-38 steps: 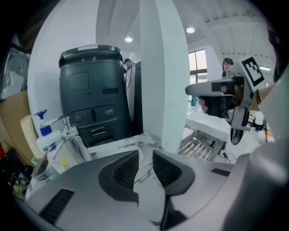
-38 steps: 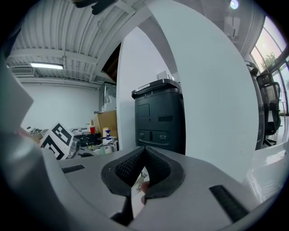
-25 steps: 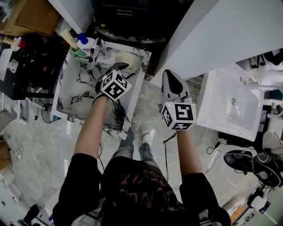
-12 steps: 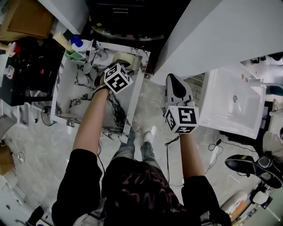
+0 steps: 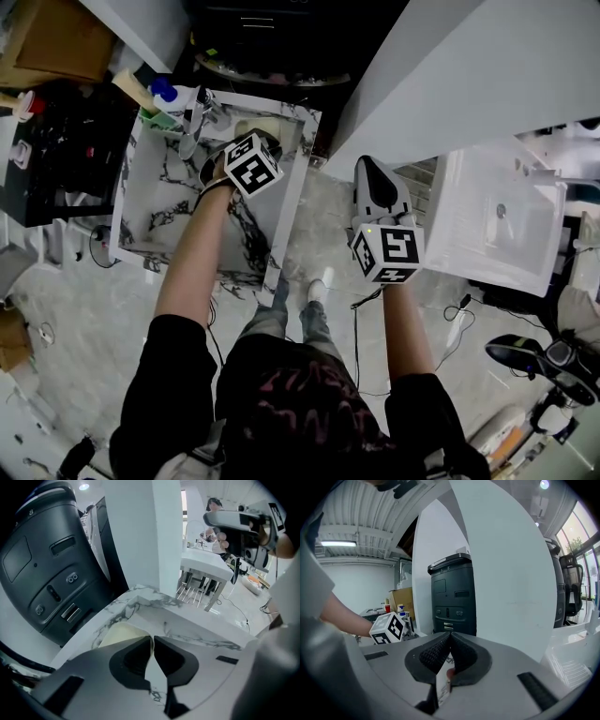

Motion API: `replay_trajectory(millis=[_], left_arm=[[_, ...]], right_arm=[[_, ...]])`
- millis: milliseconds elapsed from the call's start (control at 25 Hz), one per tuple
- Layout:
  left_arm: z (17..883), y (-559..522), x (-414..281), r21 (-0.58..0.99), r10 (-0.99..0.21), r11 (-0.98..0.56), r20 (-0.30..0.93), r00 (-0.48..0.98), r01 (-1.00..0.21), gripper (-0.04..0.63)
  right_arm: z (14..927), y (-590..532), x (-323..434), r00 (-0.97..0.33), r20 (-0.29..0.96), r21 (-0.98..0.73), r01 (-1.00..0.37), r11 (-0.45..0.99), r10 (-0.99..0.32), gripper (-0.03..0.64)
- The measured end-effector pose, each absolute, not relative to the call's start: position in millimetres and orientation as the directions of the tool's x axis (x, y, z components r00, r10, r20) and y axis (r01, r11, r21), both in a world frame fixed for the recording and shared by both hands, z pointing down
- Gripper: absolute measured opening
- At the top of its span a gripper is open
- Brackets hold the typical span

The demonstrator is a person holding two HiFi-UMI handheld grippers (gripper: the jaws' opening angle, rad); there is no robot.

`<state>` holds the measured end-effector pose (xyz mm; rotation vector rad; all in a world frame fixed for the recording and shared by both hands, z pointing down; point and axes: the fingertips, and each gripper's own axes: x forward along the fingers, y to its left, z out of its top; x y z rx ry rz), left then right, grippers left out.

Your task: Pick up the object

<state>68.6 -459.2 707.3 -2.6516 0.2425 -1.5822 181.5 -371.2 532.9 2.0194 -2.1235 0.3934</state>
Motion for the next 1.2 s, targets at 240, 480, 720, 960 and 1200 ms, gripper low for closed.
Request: replay_trajectory(millis=[240, 480, 720, 960, 1200], left_arm=[[697.2, -454.9, 69.6, -0.120, -0.166, -0.985, 0.849, 0.501, -0.123, 0.035], [674.9, -447.0, 71.5, -0.145, -0.210, -0.976, 0.812, 0.544, -0.159, 0.035], [636.4, -430.4, 69.6, -0.141, -0.265, -0.959, 0.750, 0.606, -0.244, 0.035], [588.2, -416.4, 58.9, -0.158, -0.369, -0.920, 0.655, 0.659, -0.359, 0.035], [544.3, -389.7, 46.2, -0.172, -0.461, -0.879, 0.550, 0.696, -0.445, 0.035]], right_arm=[[530.7, -370.8, 174.5, -0.072, 0.308, -0.065, -0.996, 0.054, -0.949, 0.015], [520.9, -367.8, 172.5, -0.077, 0.295, -0.067, -0.996, 0.060, -0.952, 0.015], [503.6, -360.5, 165.7, -0.099, 0.275, -0.062, -0.994, 0.085, -0.956, 0.015], [480.6, -350.6, 165.2, -0.108, 0.240, -0.051, -0.994, 0.099, -0.965, 0.015], [457.5, -335.3, 162.3, -0.113, 0.207, -0.040, -0.993, 0.107, -0.972, 0.015]])
